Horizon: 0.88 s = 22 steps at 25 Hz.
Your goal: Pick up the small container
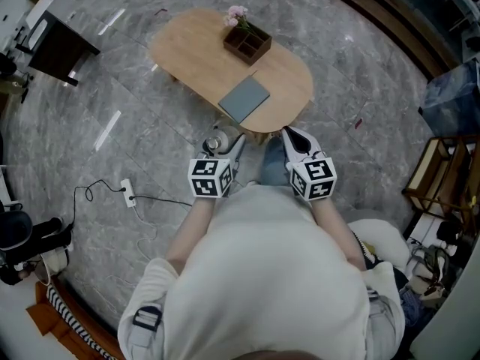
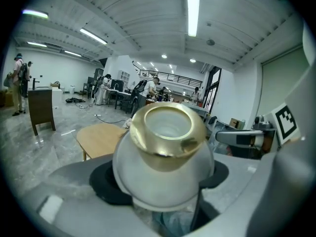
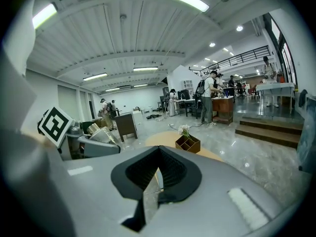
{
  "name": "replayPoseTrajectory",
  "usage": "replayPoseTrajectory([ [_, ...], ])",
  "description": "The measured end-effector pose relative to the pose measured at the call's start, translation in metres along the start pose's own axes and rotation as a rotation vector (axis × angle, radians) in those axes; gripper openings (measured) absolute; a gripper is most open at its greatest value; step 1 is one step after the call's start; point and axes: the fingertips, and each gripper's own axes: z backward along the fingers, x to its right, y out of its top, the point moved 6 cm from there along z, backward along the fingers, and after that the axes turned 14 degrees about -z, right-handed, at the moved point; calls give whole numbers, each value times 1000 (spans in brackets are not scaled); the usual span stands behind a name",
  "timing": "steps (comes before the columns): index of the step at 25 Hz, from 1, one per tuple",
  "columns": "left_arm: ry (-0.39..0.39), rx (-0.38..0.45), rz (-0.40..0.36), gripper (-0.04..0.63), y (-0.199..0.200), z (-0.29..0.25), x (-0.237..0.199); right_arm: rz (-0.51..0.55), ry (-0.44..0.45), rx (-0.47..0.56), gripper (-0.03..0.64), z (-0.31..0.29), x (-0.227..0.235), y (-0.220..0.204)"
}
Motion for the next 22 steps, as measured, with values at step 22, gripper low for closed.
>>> replayPoseTrajectory([
  [22,-11,17,7,344,4,0,7,18,-13,9,-2,9,1,-1],
])
